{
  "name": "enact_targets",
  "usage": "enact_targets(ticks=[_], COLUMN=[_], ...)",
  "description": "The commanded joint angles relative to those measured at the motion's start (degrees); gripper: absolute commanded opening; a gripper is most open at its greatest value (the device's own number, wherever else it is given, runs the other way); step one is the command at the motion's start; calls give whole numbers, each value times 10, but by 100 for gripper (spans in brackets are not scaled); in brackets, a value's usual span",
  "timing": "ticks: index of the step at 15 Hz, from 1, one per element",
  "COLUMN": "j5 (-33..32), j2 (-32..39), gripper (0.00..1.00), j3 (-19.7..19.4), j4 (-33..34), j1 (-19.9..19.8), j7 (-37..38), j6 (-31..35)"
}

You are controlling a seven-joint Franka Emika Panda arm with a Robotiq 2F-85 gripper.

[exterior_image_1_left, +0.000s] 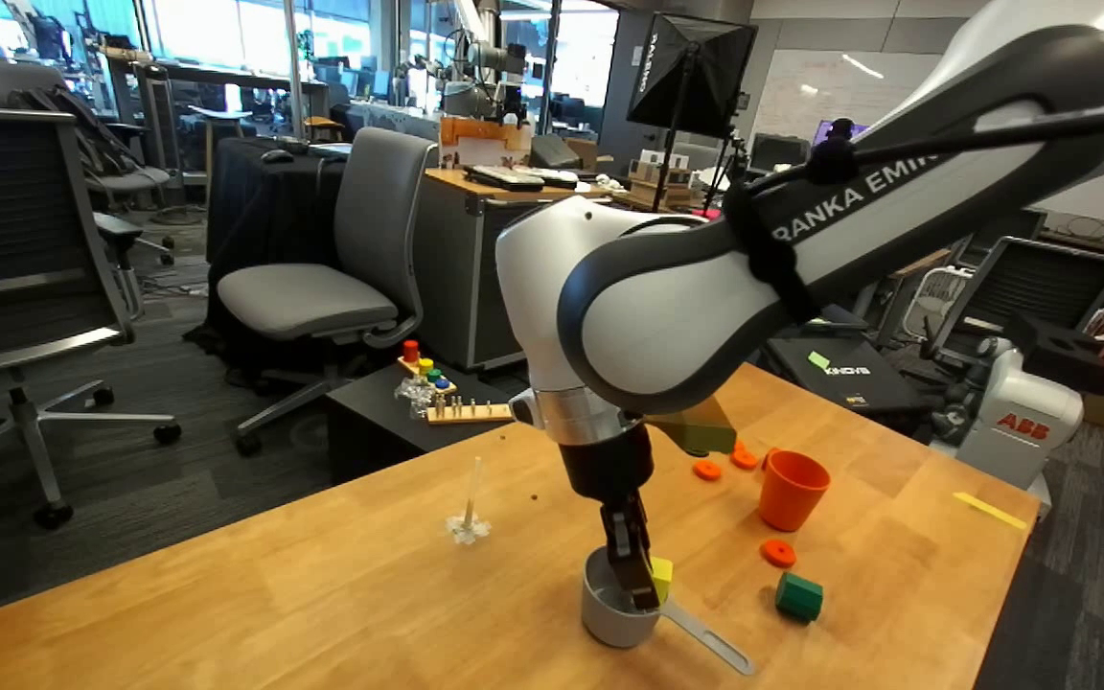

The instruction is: Pick up the yellow, green and orange objects and put them in the pot

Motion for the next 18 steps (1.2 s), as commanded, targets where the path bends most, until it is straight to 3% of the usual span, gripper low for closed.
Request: enact_targets(ticks=[1, 2, 5, 8, 14, 18], j5=[-7, -7, -6, -16, -42, -39], j2=[37, 43, 51, 28, -38, -56], gripper=[37, 58, 79, 99, 100, 100], j3=[-4, -6, -9, -25, -69, -66], j4=[77, 89, 109, 78, -54, -134], j1=[20, 23, 23, 16, -9, -32], j7=[-2, 2, -1, 11, 66, 89], j6=[-39, -47, -64, -69, -31, 5])
